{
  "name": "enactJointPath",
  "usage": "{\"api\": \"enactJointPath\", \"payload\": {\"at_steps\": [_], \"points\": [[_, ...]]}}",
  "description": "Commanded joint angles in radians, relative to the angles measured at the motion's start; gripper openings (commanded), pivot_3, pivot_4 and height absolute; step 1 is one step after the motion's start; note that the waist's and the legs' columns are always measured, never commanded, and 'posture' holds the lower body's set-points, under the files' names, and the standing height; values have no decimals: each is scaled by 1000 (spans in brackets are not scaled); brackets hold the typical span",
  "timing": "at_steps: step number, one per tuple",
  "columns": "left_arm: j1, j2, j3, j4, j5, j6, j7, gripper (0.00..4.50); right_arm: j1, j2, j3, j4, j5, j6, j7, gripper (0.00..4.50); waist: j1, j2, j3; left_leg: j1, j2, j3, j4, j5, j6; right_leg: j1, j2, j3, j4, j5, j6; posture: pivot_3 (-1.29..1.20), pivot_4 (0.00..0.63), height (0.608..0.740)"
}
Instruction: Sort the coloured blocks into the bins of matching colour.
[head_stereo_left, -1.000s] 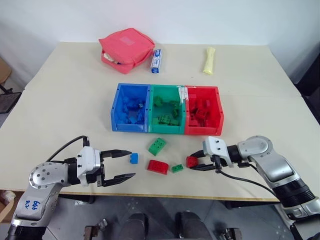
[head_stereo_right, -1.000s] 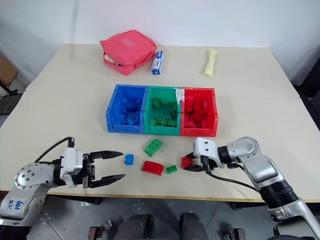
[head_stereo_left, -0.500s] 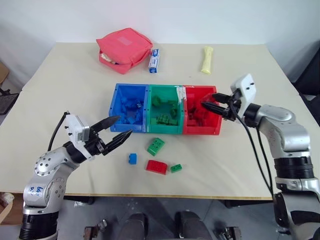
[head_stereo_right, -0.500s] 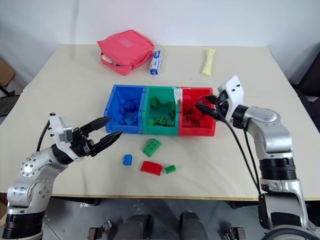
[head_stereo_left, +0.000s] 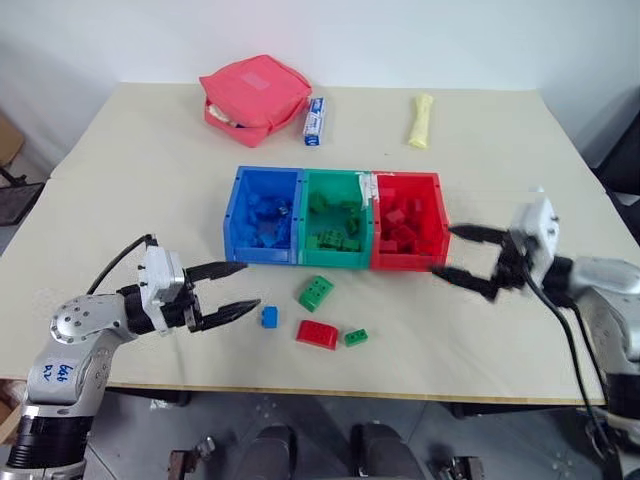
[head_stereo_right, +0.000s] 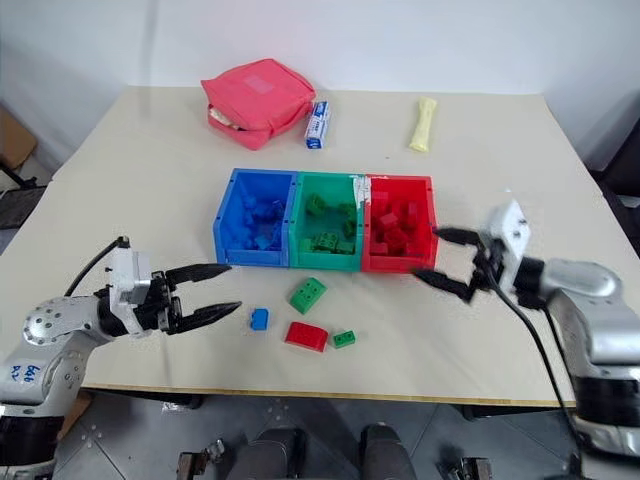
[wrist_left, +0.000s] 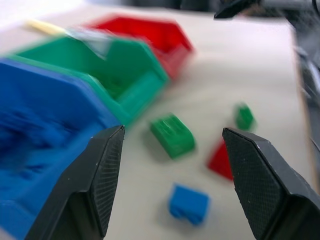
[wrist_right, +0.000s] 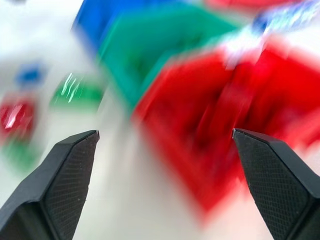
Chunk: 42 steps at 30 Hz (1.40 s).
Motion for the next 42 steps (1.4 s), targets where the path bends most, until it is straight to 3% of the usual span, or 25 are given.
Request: {"api": "enactJointPath", "payload": {"at_steps": [1,5,11,14,19,22,30,32,37,42], "points": [[-35,29,-43,80,67,-112,-103,3341,102,-94,-21,39,-71,-183,135,4461,-1,0,0,0,0,0,0,0,0,0,0,0,0,0,0,0,150,740],[-63,24,-54,136,79,-145,-131,3341,81,-62,32,3,-35,-145,117,4461,-25,0,0,2,2,4,0,-1,2,0,1,3,1,0,0,0,150,740],[9,54,-7,102,42,-101,-134,3341,-62,-26,267,-240,3,198,25,4461,-32,1,0,3,4,4,-1,-1,-1,-3,2,3,5,0,-1,0,150,740],[62,65,18,72,37,-102,-132,3341,-157,34,415,-285,-74,253,-29,4461,-27,1,1,2,4,4,0,-1,-1,-3,2,3,3,0,-1,0,150,740],[119,68,54,18,24,-96,-120,3341,-246,126,613,-197,-253,161,-77,4461,-3,0,1,0,2,2,1,-1,-1,-3,-1,2,2,0,0,0,150,740],[145,68,67,-18,16,-84,-113,3341,-277,171,640,-138,-290,132,-97,3844,-2,0,1,0,0,2,1,-1,-1,-3,-2,2,1,0,0,0,150,740],[176,53,89,-62,5,-57,-66,3341,-267,152,606,-129,-287,100,-77,1232,-4,0,1,0,1,2,1,-1,-1,-3,-1,1,2,0,0,0,150,740],[176,33,103,-77,-14,-35,-28,3341,-277,171,549,-136,-236,124,-88,536,-4,0,1,0,1,2,1,-1,-1,-3,-1,1,2,0,0,0,150,740],[114,-85,188,-105,-97,71,202,3341,-468,346,387,-72,-71,313,-222,467,-17,0,1,0,1,2,1,-1,-1,-3,-1,1,5,0,0,0,150,740],[102,-144,228,-123,-104,107,329,3341,-662,440,399,169,-191,211,-345,467,-28,0,0,2,1,1,0,0,-3,-4,0,0,7,0,0,0,150,740]]}}
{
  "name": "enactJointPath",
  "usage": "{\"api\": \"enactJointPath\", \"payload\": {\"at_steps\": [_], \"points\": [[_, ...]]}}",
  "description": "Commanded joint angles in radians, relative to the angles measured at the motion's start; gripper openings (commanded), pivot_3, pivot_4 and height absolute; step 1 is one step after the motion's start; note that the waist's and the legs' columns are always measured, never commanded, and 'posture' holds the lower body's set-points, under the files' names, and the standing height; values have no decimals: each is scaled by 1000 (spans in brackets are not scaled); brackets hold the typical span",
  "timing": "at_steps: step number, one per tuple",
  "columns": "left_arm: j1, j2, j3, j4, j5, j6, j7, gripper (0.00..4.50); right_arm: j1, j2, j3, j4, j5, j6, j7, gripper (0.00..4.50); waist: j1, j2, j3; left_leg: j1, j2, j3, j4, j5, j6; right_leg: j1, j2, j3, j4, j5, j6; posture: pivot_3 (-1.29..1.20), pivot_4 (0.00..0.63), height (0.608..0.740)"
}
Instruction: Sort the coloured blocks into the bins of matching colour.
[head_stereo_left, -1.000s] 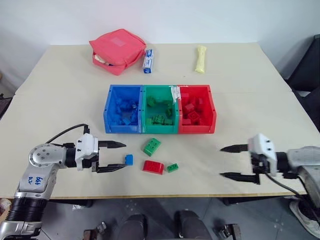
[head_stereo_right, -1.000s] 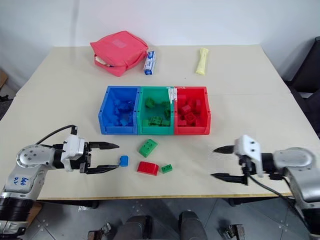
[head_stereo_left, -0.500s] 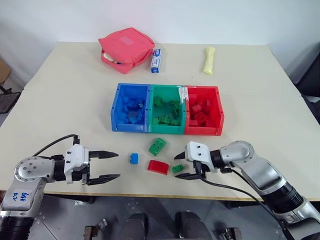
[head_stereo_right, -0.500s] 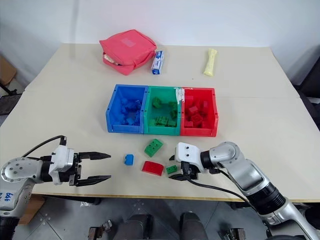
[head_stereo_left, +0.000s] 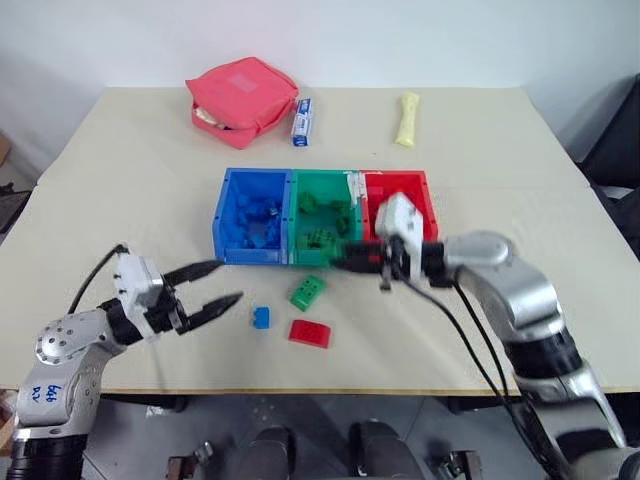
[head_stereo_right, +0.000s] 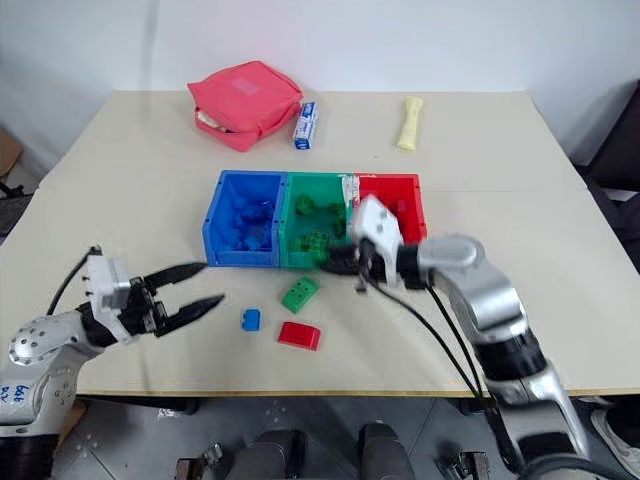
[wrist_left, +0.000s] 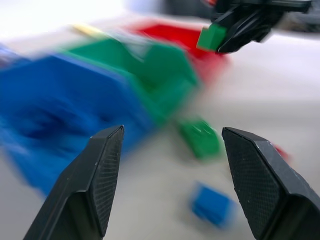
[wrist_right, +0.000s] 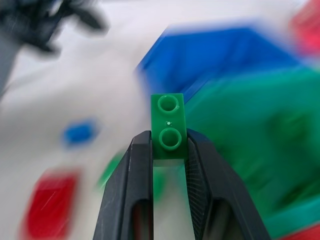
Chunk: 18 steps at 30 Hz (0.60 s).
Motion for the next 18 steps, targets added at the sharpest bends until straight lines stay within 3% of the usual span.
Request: {"api": "enactJointPath", "payload": {"at_steps": [1,2,9,14,18], "points": [[15,-10,35,-49,-22,17,49,3341,-72,31,14,154,-85,-103,-60,467,-2,0,0,0,0,0,0,0,0,0,0,0,0,0,0,0,150,740],[25,-9,32,-57,-21,19,46,3341,-90,43,19,193,-96,-120,-62,467,-3,0,0,0,0,0,0,0,1,0,0,0,0,0,0,0,150,740],[41,-3,24,-81,-23,35,42,3341,-115,88,7,241,-90,-115,-55,2851,-3,0,0,-3,-1,1,0,-1,1,-3,-1,0,0,0,0,0,150,740],[42,42,-3,-62,-6,32,-39,3341,33,-17,-56,33,2,-136,64,4484,3,0,0,-3,-1,0,1,-1,1,-2,-1,-1,-1,0,0,0,150,740],[15,114,-48,32,53,-44,-169,3341,184,-140,-121,-87,68,-134,152,4484,4,0,0,-2,-1,0,0,-1,1,1,-1,-1,-4,0,0,0,150,740]]}}
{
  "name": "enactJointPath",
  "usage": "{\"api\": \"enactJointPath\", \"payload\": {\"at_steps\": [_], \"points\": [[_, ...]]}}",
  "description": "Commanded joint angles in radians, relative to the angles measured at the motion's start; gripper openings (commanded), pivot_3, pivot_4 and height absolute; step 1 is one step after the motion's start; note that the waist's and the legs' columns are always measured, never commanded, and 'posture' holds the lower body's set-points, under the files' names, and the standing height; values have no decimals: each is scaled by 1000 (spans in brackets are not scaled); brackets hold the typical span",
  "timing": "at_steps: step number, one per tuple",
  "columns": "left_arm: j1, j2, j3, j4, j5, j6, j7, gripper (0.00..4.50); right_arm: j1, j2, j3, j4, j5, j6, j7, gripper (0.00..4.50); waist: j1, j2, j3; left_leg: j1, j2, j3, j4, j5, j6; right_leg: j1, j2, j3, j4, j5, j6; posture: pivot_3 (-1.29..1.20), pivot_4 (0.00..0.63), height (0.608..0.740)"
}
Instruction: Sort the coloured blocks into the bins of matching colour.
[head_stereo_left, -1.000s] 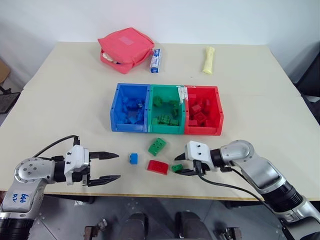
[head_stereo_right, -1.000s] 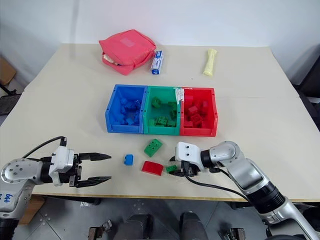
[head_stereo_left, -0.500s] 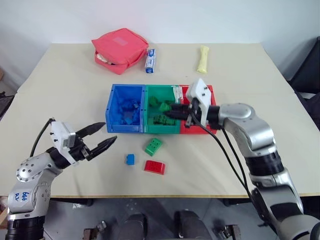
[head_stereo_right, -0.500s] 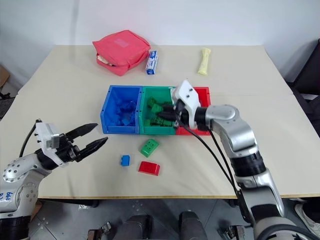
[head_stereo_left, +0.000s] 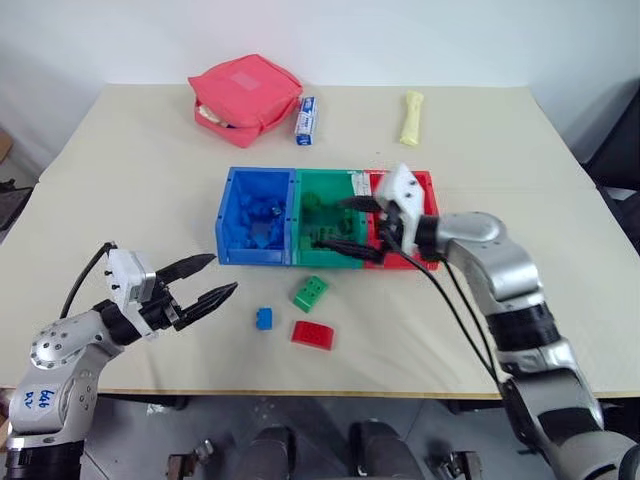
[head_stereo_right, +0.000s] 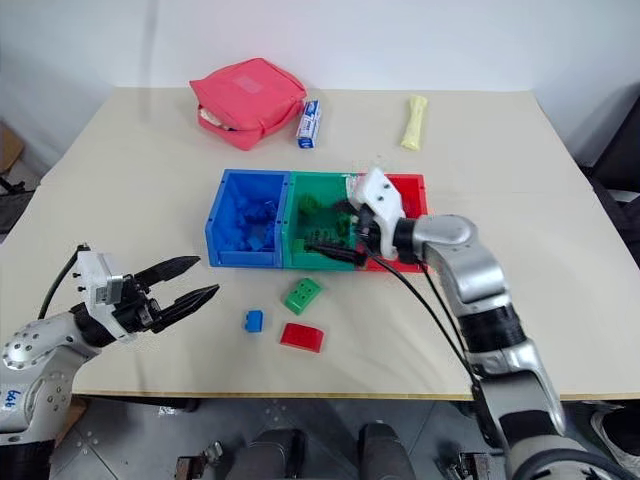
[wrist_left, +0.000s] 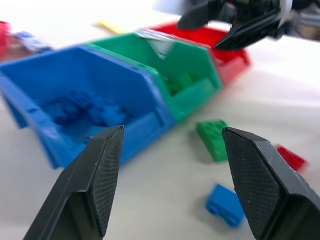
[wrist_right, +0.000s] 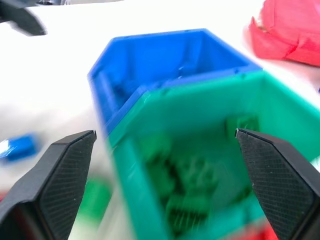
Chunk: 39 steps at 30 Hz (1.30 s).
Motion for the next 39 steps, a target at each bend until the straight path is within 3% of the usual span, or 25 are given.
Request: {"api": "enactJointPath", "payload": {"at_steps": [1,8,11,18,24,34,37,39], "points": [[-27,44,-28,66,39,-70,-103,3341,93,-91,-71,-109,57,-20,79,4484,-1,0,0,0,0,0,0,0,0,0,0,0,0,0,0,0,150,740],[-109,41,-116,113,77,-138,-195,3341,358,-297,-138,-103,9,-197,208,4484,-6,0,0,0,1,1,-1,0,1,0,0,1,-2,0,0,0,150,740],[-133,27,-124,141,68,-135,-202,3341,385,-318,-138,-112,31,-205,227,4484,-7,0,0,1,1,2,-1,0,1,1,0,1,-1,0,0,0,150,740],[-112,72,-100,179,39,-102,-283,3341,285,-221,60,-257,61,60,151,4484,-6,0,0,3,3,3,-1,0,0,0,3,2,1,0,0,0,150,740],[-53,118,-58,208,58,-127,-313,3341,164,-21,252,-257,17,226,17,4484,-4,0,0,2,2,2,0,0,0,0,0,2,0,0,0,0,150,740],[52,130,3,107,25,-83,-295,3341,140,73,384,-143,-112,172,-50,4484,-5,-1,0,2,1,1,-1,0,0,0,-1,1,0,0,0,0,150,740],[62,134,10,84,17,-64,-293,3341,165,69,389,-166,-122,161,-50,3901,-7,-1,0,2,1,1,-2,0,0,0,0,1,1,0,0,0,150,740],[59,134,11,79,15,-54,-291,3341,178,64,379,-175,-129,143,-57,3241,-7,-1,0,2,1,1,-2,0,0,0,0,1,1,0,0,0,150,740]]}}
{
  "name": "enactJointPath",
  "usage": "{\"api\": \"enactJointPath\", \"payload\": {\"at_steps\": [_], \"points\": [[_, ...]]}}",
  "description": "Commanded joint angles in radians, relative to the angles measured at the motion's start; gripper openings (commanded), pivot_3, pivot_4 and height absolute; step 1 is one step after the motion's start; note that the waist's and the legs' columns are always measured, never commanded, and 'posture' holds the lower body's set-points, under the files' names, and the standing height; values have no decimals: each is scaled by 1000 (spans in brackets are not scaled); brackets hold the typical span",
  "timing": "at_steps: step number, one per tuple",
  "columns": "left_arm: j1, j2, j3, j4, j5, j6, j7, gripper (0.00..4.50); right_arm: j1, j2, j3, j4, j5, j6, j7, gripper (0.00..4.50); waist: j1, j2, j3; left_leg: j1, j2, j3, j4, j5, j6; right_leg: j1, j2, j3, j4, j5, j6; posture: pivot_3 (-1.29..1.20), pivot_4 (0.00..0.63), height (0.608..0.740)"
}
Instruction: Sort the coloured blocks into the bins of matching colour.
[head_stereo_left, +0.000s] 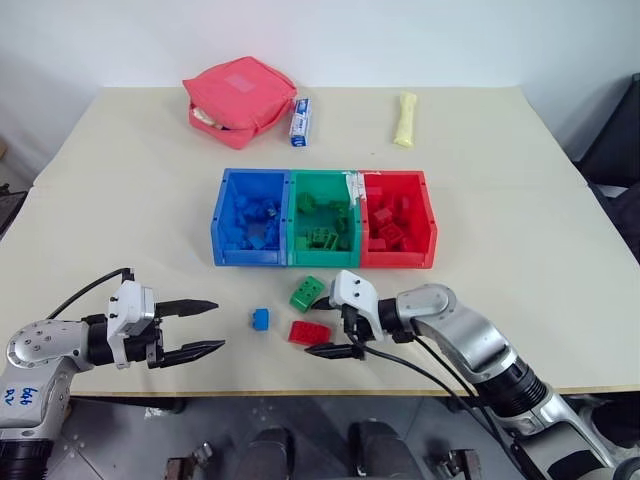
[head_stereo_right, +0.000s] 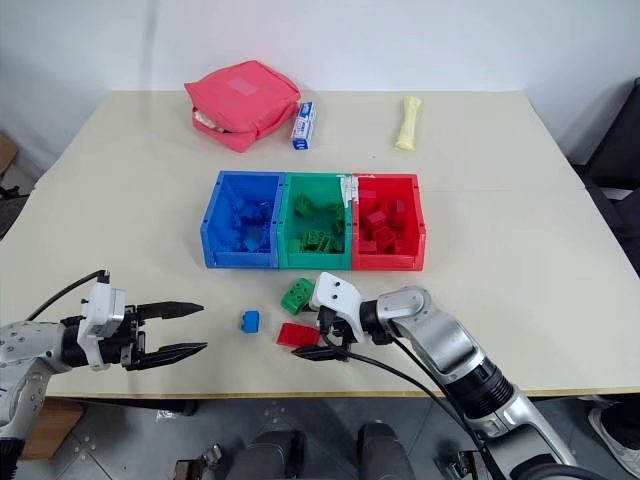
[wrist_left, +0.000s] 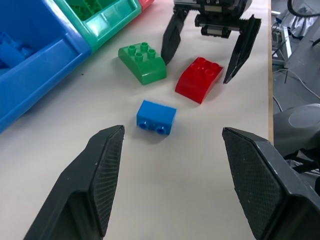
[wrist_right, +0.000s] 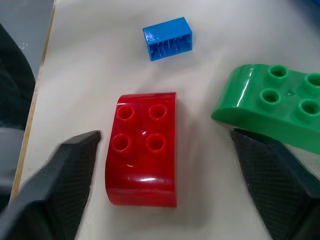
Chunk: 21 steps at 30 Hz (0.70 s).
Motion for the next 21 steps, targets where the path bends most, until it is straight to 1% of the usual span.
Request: {"api": "enactJointPath", "payload": {"at_steps": [1,5,6,8,11,13,15,17,21], "points": [[0,20,33,-31,-29,15,3,3341,35,-14,6,-24,-14,-18,-1,2903,0,0,0,0,0,0,0,0,0,0,0,0,0,0,0,0,150,740],[-27,1,22,-29,-36,28,13,3341,57,-39,-43,-36,3,-59,17,1581,1,0,0,0,0,0,0,0,0,0,0,0,0,0,0,0,150,740],[-34,-5,19,-29,-38,31,18,3341,62,-43,-56,-36,10,-77,25,1492,4,0,0,0,0,0,1,0,0,0,0,0,0,0,0,0,150,740],[-44,-19,14,-32,-43,34,28,3341,72,-52,-87,-40,37,-109,53,1493,4,0,0,0,0,0,1,0,0,1,0,0,-1,0,0,0,150,740],[-67,-60,8,-52,-57,48,71,3341,84,-64,-176,-55,107,-141,87,1493,3,0,0,0,0,0,1,0,0,1,0,0,-1,0,0,0,150,740],[-121,-121,6,-85,-79,86,171,3341,76,-61,-300,-67,210,-86,72,1493,4,0,0,0,0,0,1,0,0,1,0,0,-1,0,0,0,150,740],[-166,-172,2,-111,-84,115,255,3341,48,-46,-417,-54,291,-15,11,1493,7,0,0,-1,0,0,2,0,0,1,0,-1,0,0,0,0,150,740],[-189,-198,3,-120,-93,139,298,3341,6,-68,-473,-6,282,-6,-29,1493,5,0,0,-1,0,0,2,0,0,1,0,0,0,0,1,0,150,740],[-200,-211,-10,-123,-98,166,325,3341,-75,-97,-522,87,258,-23,-57,1493,-3,0,0,0,0,0,1,0,0,0,1,0,1,0,1,0,150,740]]}}
